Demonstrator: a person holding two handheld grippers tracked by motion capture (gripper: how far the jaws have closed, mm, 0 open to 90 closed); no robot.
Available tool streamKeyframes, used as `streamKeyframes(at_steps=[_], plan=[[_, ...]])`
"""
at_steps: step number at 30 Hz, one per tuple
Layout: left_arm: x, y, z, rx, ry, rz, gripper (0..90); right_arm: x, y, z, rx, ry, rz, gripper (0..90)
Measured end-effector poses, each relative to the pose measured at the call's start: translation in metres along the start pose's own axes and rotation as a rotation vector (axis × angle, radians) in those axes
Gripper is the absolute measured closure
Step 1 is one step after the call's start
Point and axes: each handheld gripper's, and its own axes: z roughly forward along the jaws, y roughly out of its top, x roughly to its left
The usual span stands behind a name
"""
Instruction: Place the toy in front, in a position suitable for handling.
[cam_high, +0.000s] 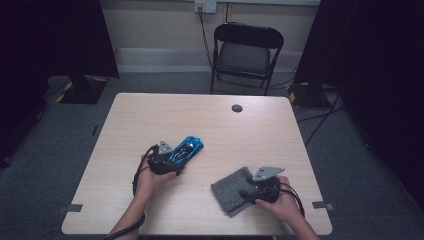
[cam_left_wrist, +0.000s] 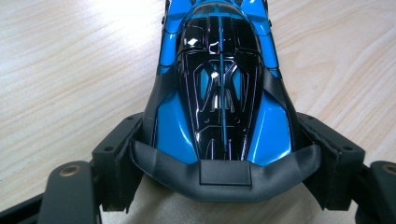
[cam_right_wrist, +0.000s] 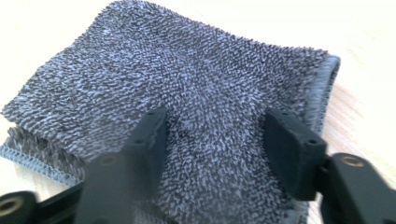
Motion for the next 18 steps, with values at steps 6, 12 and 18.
streamKeyframes(at_steps=[6,12,18], plan=[[-0.0001,0.0000,0.0001,-0.002,0.003,0.000,24.0,0.0010,0.0000,-0.0008,-0.005,-0.017,0.023,58.9],[0.0000,0.0000,0.0001,-0.001,-0.001,-0.001,24.0,0.0047,0.0037,-0.0009,0.015,-0.053,0.034,73.4],[0.0000,0.0000,0.0001,-0.001,-0.001,0.000,24.0,0.0077,0.0037,-0.0003,0.007,-0.076,0.057,76.5]])
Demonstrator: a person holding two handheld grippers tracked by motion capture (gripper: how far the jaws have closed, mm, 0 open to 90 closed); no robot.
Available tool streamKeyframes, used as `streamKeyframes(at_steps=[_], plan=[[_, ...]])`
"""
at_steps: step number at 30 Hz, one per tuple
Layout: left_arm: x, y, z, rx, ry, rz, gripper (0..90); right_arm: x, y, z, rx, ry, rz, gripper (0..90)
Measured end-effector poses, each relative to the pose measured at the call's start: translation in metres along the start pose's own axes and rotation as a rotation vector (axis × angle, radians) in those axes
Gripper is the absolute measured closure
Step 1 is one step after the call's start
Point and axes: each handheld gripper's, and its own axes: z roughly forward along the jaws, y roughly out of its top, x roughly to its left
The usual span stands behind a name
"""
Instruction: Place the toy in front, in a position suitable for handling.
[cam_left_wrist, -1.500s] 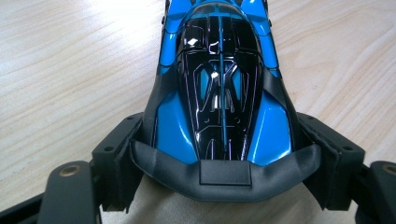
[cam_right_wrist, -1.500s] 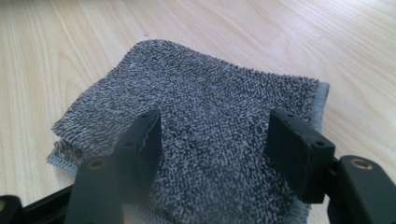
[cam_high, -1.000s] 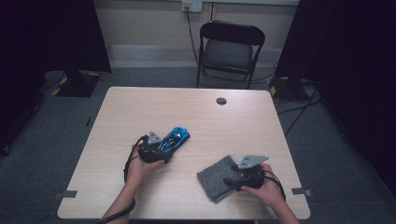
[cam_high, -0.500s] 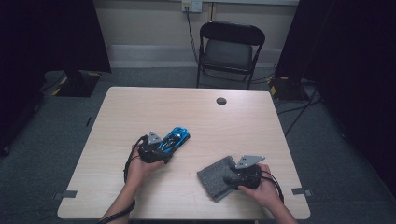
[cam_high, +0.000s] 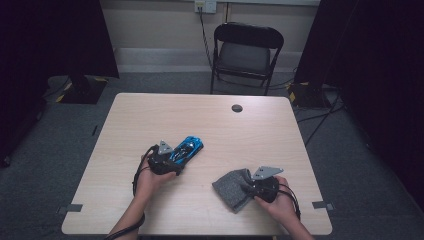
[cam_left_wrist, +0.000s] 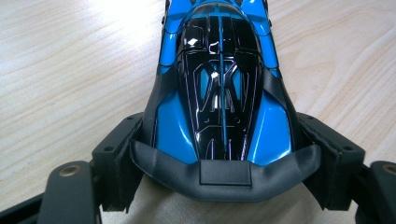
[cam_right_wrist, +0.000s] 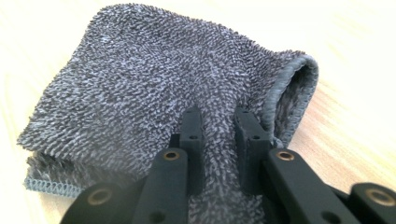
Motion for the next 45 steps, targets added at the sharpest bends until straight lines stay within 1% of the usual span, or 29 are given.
streamKeyframes(at_steps=[2,3,5,7,8,10,13,16,22,23,24,26,27,32,35,36,39,45], plan=[[0.000,0.000,0.000,-0.001,0.000,0.000,24.0,0.000,-0.001,0.000,-0.009,-0.006,0.020,77.3],[0.000,0.000,0.000,-0.001,0.000,-0.002,24.0,0.001,-0.001,0.000,-0.010,-0.010,0.022,77.6],[0.000,0.000,0.000,-0.002,0.000,-0.002,24.0,0.001,0.000,0.000,-0.006,-0.011,0.042,78.2],[0.000,0.000,0.000,-0.002,0.000,-0.002,23.9,-0.001,0.001,-0.001,-0.003,0.002,0.063,78.7],[0.000,0.000,0.000,-0.001,0.000,-0.001,24.0,-0.003,0.001,-0.002,-0.006,0.015,0.095,78.9],[0.000,0.000,0.000,-0.002,0.000,-0.002,24.0,-0.006,0.002,-0.003,-0.010,0.027,0.115,79.0],[0.000,0.000,0.000,-0.002,0.000,-0.002,23.9,-0.007,0.003,-0.005,-0.018,0.034,0.120,79.0],[0.000,0.000,0.000,-0.001,0.000,-0.002,24.0,-0.008,0.007,-0.006,-0.036,0.042,0.138,79.0],[0.000,0.000,0.000,-0.001,0.000,-0.002,24.0,-0.014,0.025,-0.009,-0.059,0.041,0.142,79.0],[0.000,0.000,0.000,-0.001,0.000,-0.002,24.0,-0.014,0.025,-0.009,-0.059,0.041,0.142,79.0],[0.000,0.000,0.000,-0.001,0.003,0.001,24.0,-0.017,0.031,-0.011,-0.071,0.045,0.151,79.0],[0.000,0.000,0.000,0.000,0.000,0.000,24.0,-0.019,0.033,-0.011,-0.076,0.044,0.154,79.0],[0.000,0.000,0.000,-0.002,0.000,-0.002,23.9,-0.022,0.039,-0.012,-0.077,0.030,0.155,79.0],[0.000,0.000,0.000,-0.001,0.000,-0.001,23.9,-0.033,0.049,-0.011,-0.094,0.033,0.179,78.9],[0.000,0.000,0.000,-0.002,0.000,-0.001,23.9,-0.036,0.054,-0.010,-0.100,0.030,0.186,78.9],[0.000,0.000,0.000,-0.002,0.000,-0.002,23.9,-0.039,0.059,-0.009,-0.110,0.033,0.197,78.9],[0.000,0.000,0.000,-0.001,0.000,-0.002,23.9,-0.042,0.070,-0.006,-0.121,0.036,0.204,78.9],[0.000,0.000,0.000,-0.001,0.000,0.000,24.0,-0.042,0.094,0.000,-0.118,0.028,0.194,78.9]])
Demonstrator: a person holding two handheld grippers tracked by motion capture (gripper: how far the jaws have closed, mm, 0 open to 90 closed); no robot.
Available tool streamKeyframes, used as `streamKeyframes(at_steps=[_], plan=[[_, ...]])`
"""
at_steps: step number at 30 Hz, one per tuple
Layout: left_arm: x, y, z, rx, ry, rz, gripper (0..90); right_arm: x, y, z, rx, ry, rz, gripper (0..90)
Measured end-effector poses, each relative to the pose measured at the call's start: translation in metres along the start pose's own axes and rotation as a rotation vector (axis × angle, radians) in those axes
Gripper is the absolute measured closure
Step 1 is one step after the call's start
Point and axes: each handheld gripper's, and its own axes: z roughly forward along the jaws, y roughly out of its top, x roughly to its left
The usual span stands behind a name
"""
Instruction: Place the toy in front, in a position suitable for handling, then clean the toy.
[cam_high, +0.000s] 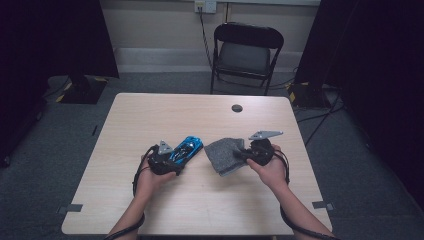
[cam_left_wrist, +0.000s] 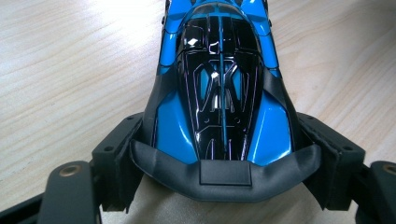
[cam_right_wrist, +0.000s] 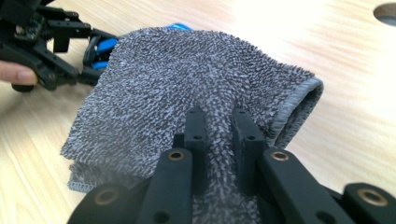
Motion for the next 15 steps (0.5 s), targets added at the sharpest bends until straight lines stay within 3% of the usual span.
streamKeyframes(at_steps=[9,15], plan=[[0.000,0.000,0.000,-0.001,0.003,-0.001,24.0,0.015,0.032,0.018,-0.023,0.017,-0.033,78.9],[0.000,0.000,0.000,-0.001,0.000,-0.002,24.0,0.026,0.043,0.035,-0.015,0.030,-0.039,78.9]])
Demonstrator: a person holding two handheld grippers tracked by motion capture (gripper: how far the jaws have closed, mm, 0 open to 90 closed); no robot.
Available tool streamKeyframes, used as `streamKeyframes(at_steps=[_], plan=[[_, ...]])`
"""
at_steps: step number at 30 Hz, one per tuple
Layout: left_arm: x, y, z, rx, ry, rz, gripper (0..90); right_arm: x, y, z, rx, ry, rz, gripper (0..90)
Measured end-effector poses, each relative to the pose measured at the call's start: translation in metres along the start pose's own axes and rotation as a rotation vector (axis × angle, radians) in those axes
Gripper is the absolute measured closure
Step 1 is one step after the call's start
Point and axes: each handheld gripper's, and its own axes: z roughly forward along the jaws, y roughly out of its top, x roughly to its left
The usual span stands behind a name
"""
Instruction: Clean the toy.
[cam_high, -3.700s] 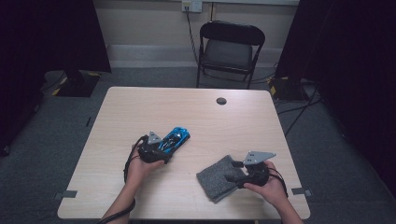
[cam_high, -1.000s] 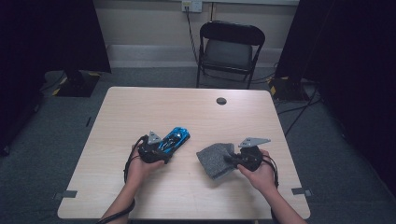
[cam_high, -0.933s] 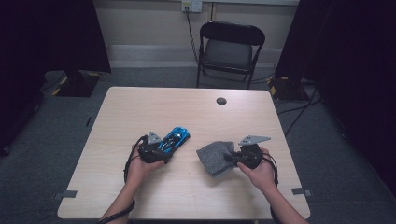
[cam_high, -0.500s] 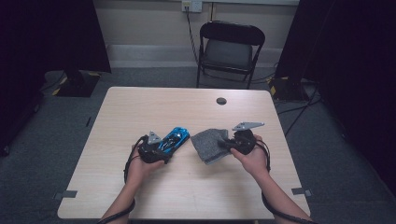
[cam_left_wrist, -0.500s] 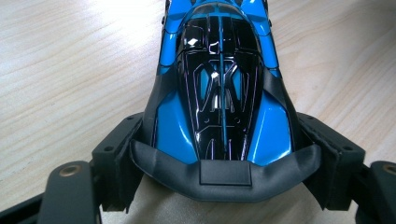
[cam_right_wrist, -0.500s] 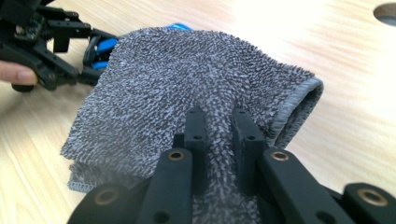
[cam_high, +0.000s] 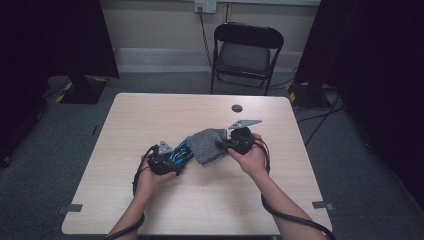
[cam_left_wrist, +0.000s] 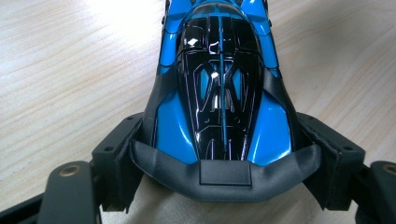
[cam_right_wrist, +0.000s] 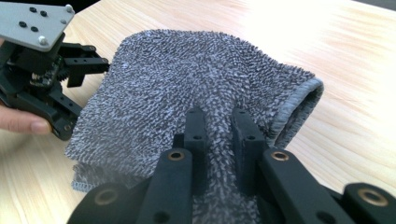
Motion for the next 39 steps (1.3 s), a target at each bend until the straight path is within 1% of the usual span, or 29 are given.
streamKeyframes(at_steps=[1,4,9,10,11,17,18,20,21,22,23,25,27,28,29,30,31,34,39], plan=[[0.000,0.000,0.000,0.002,0.004,0.005,23.9,0.001,0.001,0.003,-0.001,-0.002,-0.002,78.8],[0.000,0.000,0.000,0.000,0.000,0.002,23.9,0.005,0.005,0.014,0.005,-0.009,-0.007,78.8],[0.000,0.000,0.000,-0.001,-0.001,-0.005,23.9,0.010,0.012,0.030,0.001,-0.014,0.015,78.7],[0.000,0.000,0.000,-0.001,-0.001,-0.005,23.9,0.010,0.012,0.030,0.001,-0.014,0.015,78.7],[0.000,0.000,0.000,0.000,-0.001,-0.004,23.9,0.013,0.014,0.039,0.004,-0.008,0.032,78.7],[0.000,0.000,0.000,0.000,-0.001,-0.004,23.9,0.026,0.020,0.062,0.044,-0.017,0.000,78.6],[0.000,0.000,0.000,0.001,-0.002,-0.004,23.9,0.029,0.021,0.067,0.057,-0.030,-0.024,78.6],[0.000,0.000,0.000,0.000,-0.001,-0.003,23.9,0.034,0.022,0.074,0.077,-0.037,-0.050,78.5],[0.000,0.000,0.000,0.000,-0.001,-0.003,23.9,0.034,0.022,0.074,0.077,-0.037,-0.050,78.5],[0.000,0.000,0.000,0.000,-0.001,-0.002,23.9,0.038,0.022,0.081,0.082,-0.040,-0.055,78.4],[0.000,0.000,0.000,0.001,-0.002,-0.002,23.9,0.040,0.023,0.085,0.084,-0.037,-0.048,78.4],[0.000,0.000,0.000,0.000,-0.001,-0.001,23.9,0.043,0.024,0.091,0.092,-0.040,-0.051,78.3],[0.000,0.000,0.000,0.000,0.000,0.000,23.9,0.046,0.025,0.097,0.100,-0.020,-0.060,78.3],[0.000,0.000,0.000,0.000,0.000,0.000,23.9,0.046,0.025,0.097,0.100,-0.020,-0.060,78.3],[0.000,0.000,0.000,0.000,0.000,0.000,23.9,0.053,0.024,0.103,0.117,-0.022,-0.084,78.2],[0.000,0.000,0.000,0.000,-0.001,0.000,23.9,0.055,0.024,0.105,0.119,-0.026,-0.088,78.2],[0.000,0.000,0.000,-0.001,-0.001,-0.001,23.9,0.056,0.023,0.107,0.120,-0.017,-0.082,78.2],[0.000,0.000,0.000,-0.001,-0.001,-0.002,23.9,0.057,0.023,0.110,0.133,-0.026,-0.100,78.2],[0.000,0.000,0.000,0.000,0.000,0.000,23.9,0.053,0.024,0.111,0.141,-0.029,-0.105,78.2]])
